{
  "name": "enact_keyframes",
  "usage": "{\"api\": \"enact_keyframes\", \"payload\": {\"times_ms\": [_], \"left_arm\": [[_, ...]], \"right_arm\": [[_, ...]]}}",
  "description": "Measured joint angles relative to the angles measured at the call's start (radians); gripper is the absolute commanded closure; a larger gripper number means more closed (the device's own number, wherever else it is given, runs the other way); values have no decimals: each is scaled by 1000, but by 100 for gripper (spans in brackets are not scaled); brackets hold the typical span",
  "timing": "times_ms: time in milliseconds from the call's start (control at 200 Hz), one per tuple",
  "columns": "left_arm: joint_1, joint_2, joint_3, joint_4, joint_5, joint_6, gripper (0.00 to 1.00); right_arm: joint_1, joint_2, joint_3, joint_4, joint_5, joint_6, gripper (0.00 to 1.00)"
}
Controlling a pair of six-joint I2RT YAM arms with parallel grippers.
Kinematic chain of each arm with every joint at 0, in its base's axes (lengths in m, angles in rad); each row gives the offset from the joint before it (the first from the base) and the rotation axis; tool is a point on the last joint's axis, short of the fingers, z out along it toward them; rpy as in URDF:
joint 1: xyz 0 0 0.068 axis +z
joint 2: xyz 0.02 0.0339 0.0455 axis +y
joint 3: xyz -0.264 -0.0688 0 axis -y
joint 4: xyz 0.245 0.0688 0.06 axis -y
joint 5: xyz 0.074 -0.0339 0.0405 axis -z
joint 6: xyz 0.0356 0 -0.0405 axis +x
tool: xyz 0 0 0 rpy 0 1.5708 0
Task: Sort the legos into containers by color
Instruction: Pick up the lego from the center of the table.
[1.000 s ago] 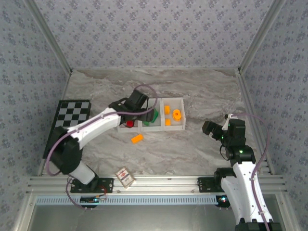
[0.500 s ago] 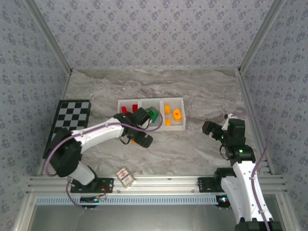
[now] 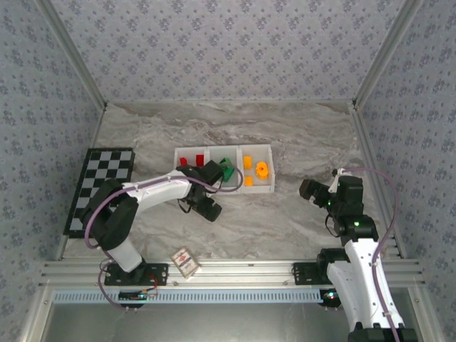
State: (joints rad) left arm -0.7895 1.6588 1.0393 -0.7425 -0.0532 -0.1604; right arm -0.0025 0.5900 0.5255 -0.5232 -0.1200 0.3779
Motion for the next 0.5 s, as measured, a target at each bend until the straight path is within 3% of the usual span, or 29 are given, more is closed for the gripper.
{"api": "enact_keyframes", "payload": {"times_ms": [245,500], "left_arm": [[45,59,37,-18,-3,16,10],[48,116,58,-16,7,31,23]], "right_arm": [[0,0,0,0,0,0,0],[0,0,0,0,0,0,0]]}}
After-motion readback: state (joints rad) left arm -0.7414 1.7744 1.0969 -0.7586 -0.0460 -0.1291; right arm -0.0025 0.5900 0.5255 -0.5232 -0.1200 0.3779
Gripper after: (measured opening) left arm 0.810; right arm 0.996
